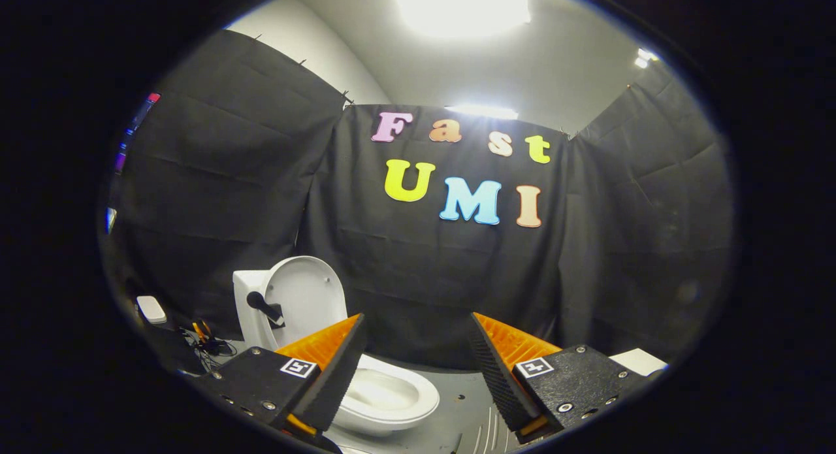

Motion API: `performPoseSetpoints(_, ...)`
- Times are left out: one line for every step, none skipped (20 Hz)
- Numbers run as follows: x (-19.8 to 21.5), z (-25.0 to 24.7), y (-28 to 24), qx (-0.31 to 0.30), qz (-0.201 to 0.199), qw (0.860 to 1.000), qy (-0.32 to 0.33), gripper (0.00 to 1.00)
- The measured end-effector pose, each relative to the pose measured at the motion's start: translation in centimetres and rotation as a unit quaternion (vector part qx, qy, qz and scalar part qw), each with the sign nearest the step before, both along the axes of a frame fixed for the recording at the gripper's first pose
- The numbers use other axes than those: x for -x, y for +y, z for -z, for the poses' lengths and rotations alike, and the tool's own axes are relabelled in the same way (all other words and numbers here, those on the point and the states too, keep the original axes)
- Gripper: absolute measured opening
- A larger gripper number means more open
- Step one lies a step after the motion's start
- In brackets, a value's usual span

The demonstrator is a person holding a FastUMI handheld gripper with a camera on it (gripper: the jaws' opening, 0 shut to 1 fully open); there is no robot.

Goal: Open the toilet lid.

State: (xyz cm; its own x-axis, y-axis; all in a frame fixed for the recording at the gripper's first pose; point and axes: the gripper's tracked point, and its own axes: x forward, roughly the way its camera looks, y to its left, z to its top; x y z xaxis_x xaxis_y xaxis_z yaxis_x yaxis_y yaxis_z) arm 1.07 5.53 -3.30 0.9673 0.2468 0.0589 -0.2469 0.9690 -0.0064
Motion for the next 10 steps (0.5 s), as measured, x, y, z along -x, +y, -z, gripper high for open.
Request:
performPoseSetpoints(-0.1, 0.0, -0.2, -0.004, 0.002, 1.000, 0.001, 0.95)
performPoseSetpoints(-0.2, 0.1, -0.5, -0.009, 0.003, 1.000, 0.003, 0.95)
performPoseSetpoints(-0.4, 0.4, -0.8, -0.013, 0.006, 1.000, 0.005, 0.95)
performPoseSetpoints(-0.5, 0.6, -1.1, -0.016, 0.009, 1.000, 0.007, 0.95)
performPoseSetpoints(-0.7, 0.9, -1.5, -0.017, 0.012, 1.000, 0.009, 0.95)
performPoseSetpoints(-0.7, 1.0, -1.7, -0.017, 0.014, 1.000, 0.009, 0.95)
performPoseSetpoints(-0.9, 1.2, -1.9, -0.016, 0.017, 1.000, 0.009, 0.95)
performPoseSetpoints(-1.1, 1.4, -2.2, -0.014, 0.020, 1.000, 0.010, 0.95)
performPoseSetpoints(-1.3, 1.9, -2.5, -0.012, 0.020, 1.000, 0.012, 0.95)
performPoseSetpoints(-1.5, 2.2, -2.8, -0.011, 0.021, 1.000, 0.014, 0.95)
